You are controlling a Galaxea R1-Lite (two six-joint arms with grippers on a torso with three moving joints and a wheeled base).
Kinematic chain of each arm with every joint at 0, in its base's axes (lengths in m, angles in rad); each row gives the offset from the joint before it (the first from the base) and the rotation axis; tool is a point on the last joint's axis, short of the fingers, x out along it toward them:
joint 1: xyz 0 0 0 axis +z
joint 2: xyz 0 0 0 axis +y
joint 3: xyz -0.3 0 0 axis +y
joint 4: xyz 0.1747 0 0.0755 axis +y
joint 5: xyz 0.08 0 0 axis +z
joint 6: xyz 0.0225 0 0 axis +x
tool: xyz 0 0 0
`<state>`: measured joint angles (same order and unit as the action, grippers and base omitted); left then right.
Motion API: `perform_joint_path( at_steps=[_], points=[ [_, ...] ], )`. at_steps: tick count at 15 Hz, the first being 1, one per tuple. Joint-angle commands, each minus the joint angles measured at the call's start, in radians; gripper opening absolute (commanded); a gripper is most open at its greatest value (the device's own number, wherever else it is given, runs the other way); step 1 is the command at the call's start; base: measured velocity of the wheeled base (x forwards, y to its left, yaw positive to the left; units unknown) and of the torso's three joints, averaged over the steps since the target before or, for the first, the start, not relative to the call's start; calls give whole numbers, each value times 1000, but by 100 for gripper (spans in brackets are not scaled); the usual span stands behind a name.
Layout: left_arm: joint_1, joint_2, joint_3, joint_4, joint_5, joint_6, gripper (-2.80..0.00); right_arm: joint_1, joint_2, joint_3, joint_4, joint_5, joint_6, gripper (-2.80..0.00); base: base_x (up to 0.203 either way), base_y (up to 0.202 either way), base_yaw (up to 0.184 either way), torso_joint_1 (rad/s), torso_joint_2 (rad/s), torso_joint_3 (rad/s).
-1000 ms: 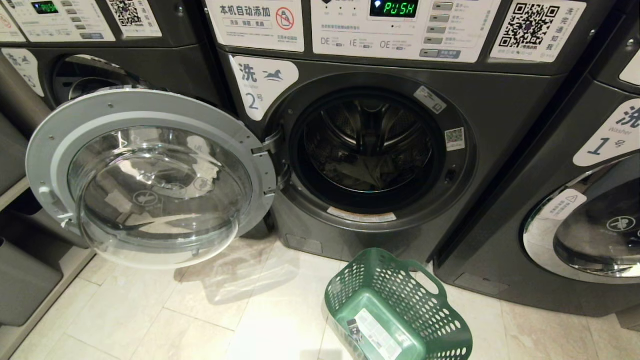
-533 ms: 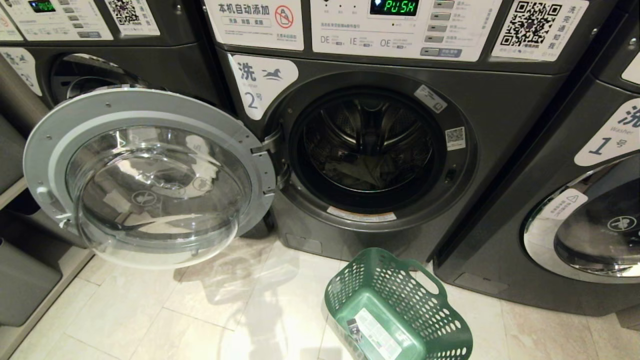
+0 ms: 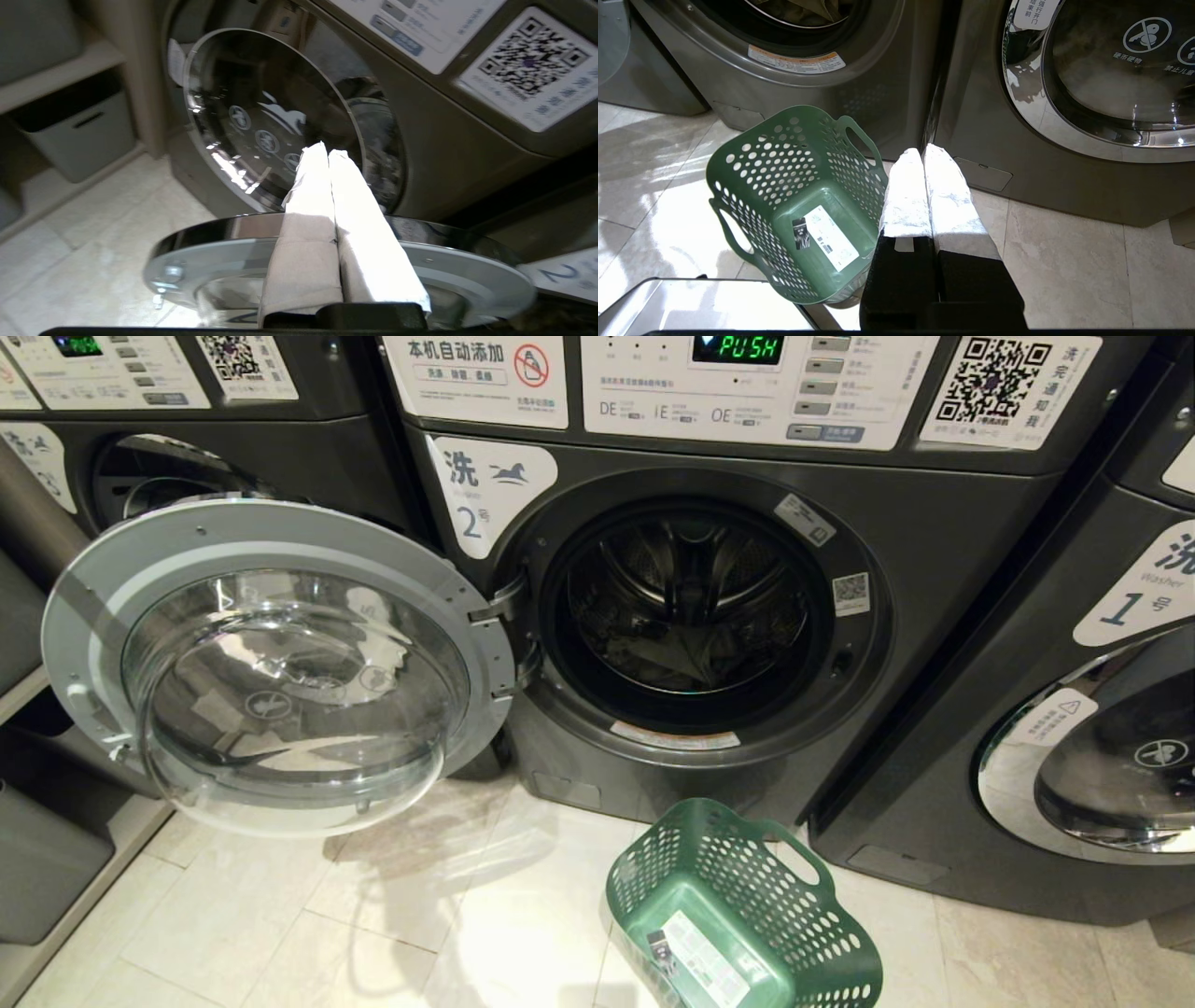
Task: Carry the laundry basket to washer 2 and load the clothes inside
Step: Close the washing machine door with the left hand
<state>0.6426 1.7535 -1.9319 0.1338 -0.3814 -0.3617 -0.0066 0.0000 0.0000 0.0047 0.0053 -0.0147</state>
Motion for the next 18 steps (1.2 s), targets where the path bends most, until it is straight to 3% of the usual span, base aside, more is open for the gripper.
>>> perform_joint_path(
  at_steps=[1, 9, 13, 16, 18],
  points=[
    [10, 26, 1, -6, -54, -29, -280, 0, 0, 0, 0, 1, -1, -280, 0, 0, 0, 0, 0, 0],
    [3, 152, 2, -8, -68, -20, -280, 0, 1, 0, 0, 1, 2, -280, 0, 0, 0, 0, 0, 0],
    [-1, 197, 7, -7, -57, 63, -280, 0, 2, 0, 0, 1, 2, -280, 0, 0, 0, 0, 0, 0],
    [-18, 231, 7, -10, 13, 131, -280, -1, 0, 0, 0, 1, 2, -280, 0, 0, 0, 0, 0, 0],
    [-24, 248, 7, -14, 66, 140, -280, 0, 1, 0, 0, 1, 2, -280, 0, 0, 0, 0, 0, 0]
  ],
)
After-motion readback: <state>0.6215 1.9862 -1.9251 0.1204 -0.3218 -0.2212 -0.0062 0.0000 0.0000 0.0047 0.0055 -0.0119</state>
